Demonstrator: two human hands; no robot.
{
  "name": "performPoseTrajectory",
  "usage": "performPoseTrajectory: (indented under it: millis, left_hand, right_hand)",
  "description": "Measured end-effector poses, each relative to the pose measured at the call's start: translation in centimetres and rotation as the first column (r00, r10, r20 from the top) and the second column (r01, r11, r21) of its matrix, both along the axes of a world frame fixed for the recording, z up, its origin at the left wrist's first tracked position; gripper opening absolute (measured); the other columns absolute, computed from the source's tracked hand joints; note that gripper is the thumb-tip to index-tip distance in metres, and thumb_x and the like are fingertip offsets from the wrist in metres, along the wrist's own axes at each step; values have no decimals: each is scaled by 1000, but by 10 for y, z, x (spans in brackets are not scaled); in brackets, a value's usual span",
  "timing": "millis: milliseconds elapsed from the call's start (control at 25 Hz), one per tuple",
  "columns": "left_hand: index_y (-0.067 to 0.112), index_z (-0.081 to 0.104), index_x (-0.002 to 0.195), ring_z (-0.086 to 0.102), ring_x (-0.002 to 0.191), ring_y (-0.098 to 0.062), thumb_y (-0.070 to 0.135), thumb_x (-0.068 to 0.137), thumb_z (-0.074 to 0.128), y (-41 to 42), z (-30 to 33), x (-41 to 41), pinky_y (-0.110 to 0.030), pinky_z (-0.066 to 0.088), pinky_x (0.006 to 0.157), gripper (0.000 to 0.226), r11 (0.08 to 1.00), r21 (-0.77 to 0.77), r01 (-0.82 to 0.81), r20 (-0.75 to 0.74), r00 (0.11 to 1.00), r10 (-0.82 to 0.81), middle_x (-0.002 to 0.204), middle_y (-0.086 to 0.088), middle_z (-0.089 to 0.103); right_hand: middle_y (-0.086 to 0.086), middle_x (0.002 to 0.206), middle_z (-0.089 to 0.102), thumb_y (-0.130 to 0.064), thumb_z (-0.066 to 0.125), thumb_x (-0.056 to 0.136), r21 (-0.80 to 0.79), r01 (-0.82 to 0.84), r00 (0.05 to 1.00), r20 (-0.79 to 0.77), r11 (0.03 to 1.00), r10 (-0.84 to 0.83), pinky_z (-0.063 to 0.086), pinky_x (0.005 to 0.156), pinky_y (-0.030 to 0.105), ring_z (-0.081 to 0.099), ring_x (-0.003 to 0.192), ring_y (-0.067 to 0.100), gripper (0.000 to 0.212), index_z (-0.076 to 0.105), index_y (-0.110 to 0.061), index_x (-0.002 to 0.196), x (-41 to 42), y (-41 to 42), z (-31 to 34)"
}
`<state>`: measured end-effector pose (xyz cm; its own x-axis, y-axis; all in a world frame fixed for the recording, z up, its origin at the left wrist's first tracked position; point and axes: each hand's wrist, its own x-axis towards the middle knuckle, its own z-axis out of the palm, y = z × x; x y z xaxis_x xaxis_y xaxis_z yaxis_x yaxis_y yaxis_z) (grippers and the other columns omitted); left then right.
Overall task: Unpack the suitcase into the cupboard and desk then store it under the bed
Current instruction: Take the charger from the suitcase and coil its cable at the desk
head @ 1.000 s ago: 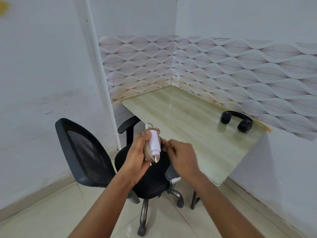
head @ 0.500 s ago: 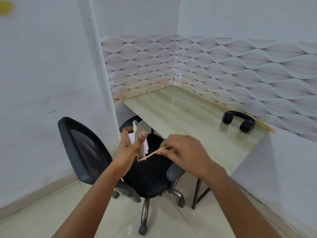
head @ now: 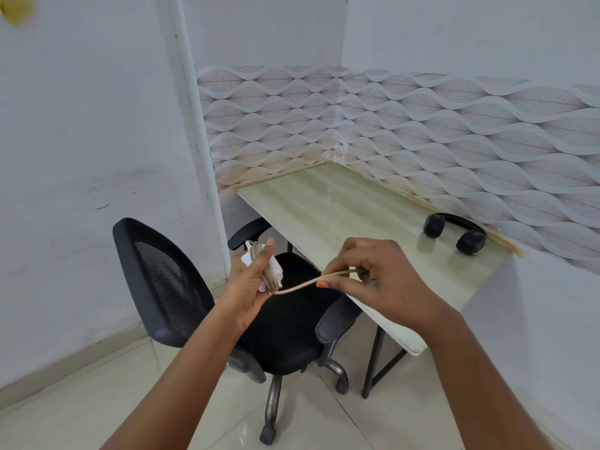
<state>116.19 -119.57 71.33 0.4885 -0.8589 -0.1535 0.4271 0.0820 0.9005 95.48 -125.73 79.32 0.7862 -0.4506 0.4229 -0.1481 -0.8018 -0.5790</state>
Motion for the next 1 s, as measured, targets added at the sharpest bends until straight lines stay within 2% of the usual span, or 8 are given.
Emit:
performPoseTrajectory:
  millis: [160, 280, 400, 520, 600, 680, 840, 1000]
  left_hand:
    - [12, 42, 119, 62, 71, -14, 49, 65, 72, 9, 5, -17, -26, 53, 57, 72, 978, 72, 193, 88, 976, -199, 105, -14, 59]
    - [12, 40, 125, 59, 74, -17, 46, 56, 85, 15, 15, -22, -25, 52, 61, 89, 903, -17, 428, 136, 896, -422, 115, -19, 59]
    - [14, 40, 123, 62, 82, -18, 22, 68, 76, 21, 26, -30, -26, 52, 69, 66, 839, 40, 543, 281, 800, -531, 119, -12, 63]
    - [11, 35, 125, 64, 77, -24, 17, 64, 64, 23, 33, -33, -29, 54, 66, 68, 827, -88, 555, 166, 827, -537, 116, -20, 64]
    - [11, 34, 125, 64, 77, -26, 16, 59, 62, 25, 35, -30, -30, 55, 69, 72, 833, -139, 536, 101, 844, -526, 111, -22, 66]
    - [18, 36, 116, 64, 78, -27, 14, 59, 61, 25, 34, -31, -30, 55, 70, 63, 831, -165, 531, 89, 847, -524, 112, -25, 65]
    - [19, 38, 114, 68, 75, -32, 11, 51, 69, 27, 37, -37, -33, 57, 66, 70, 821, -238, 519, 27, 848, -529, 105, -27, 66]
    - [6, 40, 116, 69, 66, -30, 21, 27, 86, 30, 45, -41, -30, 58, 58, 101, 867, -203, 455, -36, 881, -471, 84, -18, 72]
  right_hand:
    - [-14, 74, 58, -22, 76, 78, -48, 28, 998, 61, 998, -25, 35, 59, 7, 56, 65, -2, 9, 76, -16, 84, -1, -10, 12]
    - [-11, 75, 58, -21, 75, 78, -87, 20, 996, 84, 996, -13, 35, 57, 6, 55, 65, -4, 10, 76, -14, 85, 1, -15, 18]
    - [-9, 79, 58, -21, 70, 81, -98, 12, 997, 75, 995, -5, 37, 61, 6, 55, 69, -5, 13, 75, -13, 91, 7, -25, 13]
    - [-2, 86, 58, -19, 58, 87, -246, 87, 996, 49, 965, -77, 44, 67, 18, 53, 77, 1, 23, 73, -11, 101, 8, -34, 0]
    - [5, 88, 60, -23, 56, 87, -423, 218, 976, 90, 880, -199, 46, 68, 34, 53, 84, 19, 24, 74, -11, 98, 8, -37, -4]
    - [5, 85, 59, -33, 54, 87, -498, 357, 934, 202, 790, -295, 43, 69, 34, 51, 81, 24, 30, 75, -12, 88, 9, -35, 0]
    - [1, 76, 60, -30, 64, 84, -175, 367, 869, 415, 913, -270, 39, 62, 9, 51, 65, 4, 23, 75, -10, 86, 20, -13, 9]
    - [-4, 76, 68, -15, 71, 81, 201, 226, 851, 435, 953, -294, 55, 63, 22, 65, 65, 8, 6, 74, -13, 86, 26, -1, 4]
